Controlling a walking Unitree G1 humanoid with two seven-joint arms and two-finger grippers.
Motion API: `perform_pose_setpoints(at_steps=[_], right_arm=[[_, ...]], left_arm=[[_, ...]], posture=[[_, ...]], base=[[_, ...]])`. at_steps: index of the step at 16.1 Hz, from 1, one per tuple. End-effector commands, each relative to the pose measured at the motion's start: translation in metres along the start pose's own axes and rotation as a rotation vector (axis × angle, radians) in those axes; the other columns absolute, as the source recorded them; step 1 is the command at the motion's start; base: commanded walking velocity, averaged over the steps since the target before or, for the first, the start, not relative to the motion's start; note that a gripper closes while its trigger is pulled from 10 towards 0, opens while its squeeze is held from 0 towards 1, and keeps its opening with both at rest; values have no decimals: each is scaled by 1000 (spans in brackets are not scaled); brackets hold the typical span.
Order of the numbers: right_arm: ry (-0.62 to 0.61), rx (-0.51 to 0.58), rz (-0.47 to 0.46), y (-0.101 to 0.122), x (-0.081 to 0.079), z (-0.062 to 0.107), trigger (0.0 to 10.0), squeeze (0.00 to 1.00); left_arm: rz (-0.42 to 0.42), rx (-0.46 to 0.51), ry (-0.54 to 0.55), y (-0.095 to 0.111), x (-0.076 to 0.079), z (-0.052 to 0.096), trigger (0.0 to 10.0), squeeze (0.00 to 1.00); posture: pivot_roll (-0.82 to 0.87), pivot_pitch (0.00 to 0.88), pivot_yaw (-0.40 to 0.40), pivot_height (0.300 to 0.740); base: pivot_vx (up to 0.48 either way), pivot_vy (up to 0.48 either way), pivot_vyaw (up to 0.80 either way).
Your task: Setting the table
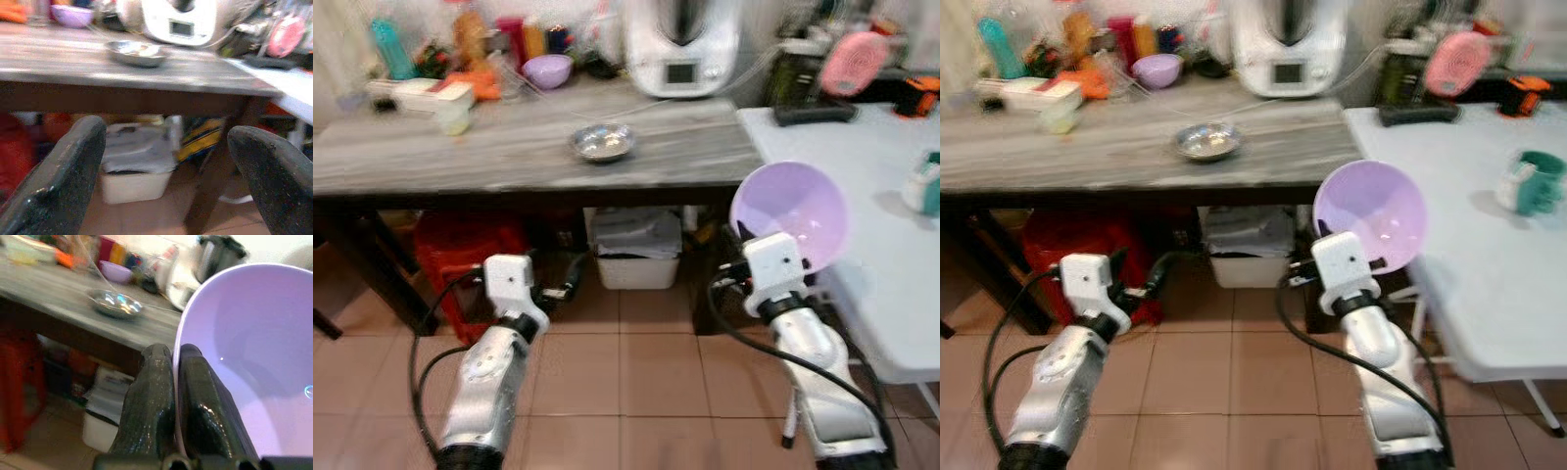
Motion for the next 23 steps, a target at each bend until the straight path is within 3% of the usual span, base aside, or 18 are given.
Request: perform_pose_setpoints(at_steps=[1, 6, 10, 14, 18, 23], right_arm=[[-2, 17, 20, 5, 3, -1, 10000, 0], [-12, 16, 17, 4, 4, 0, 10000, 0], [-9, 19, 20, 4, 3, 1, 10000, 0], [-15, 21, 18, 4, 3, 8, 10000, 0], [-75, -9, -8, -4, 12, 26, 10000, 0], [-90, -24, -25, -6, 15, 27, 10000, 0]], left_arm=[[-3, 11, -7, 4, 2, -3, 10000, 0], [-18, 13, 2, 4, 1, -3, 10000, 0], [-27, 15, 10, 2, 0, -1, 10000, 0], [-56, 21, 43, 0, -7, 13, 10000, 0], [-76, 17, 78, -4, -16, 33, 10000, 0], [-72, 16, 56, -5, -8, 31, 10000, 0]], posture=[[-86, 0, 54, 740], [-86, 0, 54, 740], [-86, 0, 54, 740], [-87, 0, 52, 740], [-82, 0, 45, 740], [-84, 0, 49, 740]], base=[[0, 409, 0], [0, 408, 0], [0, 0, 0], [135, 0, 0], [309, 0, 0], [334, 0, 428]])
Point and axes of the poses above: a point about 5 cm out from each wrist's last joint towards the gripper, its own z axis pointing back from the gripper into the wrist, its own y axis along the axis of the wrist's last joint, x = y × z, the point moved 5 cm from there along -z, pointing out of the wrist towards the gripper, and after that the axes turned 10 degrees about z, right-handed, at the moved point
